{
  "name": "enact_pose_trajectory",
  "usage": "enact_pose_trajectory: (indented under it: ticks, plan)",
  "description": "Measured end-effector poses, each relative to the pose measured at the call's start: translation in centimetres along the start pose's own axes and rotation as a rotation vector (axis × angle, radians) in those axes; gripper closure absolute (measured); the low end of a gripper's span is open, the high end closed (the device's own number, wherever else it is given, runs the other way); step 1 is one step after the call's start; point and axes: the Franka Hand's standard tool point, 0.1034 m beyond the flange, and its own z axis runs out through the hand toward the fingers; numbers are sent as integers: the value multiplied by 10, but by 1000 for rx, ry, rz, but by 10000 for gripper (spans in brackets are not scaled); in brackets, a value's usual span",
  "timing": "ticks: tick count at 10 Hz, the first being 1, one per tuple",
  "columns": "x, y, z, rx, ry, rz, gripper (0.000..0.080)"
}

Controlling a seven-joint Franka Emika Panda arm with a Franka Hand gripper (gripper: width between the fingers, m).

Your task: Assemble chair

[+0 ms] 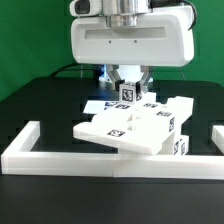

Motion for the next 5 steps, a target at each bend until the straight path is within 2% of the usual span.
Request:
enact_pose_trajectory:
  ticks: [3,5]
  plan:
    - [2,-1,0,5,11,303,512]
    - [2,-1,0,6,12,402,511]
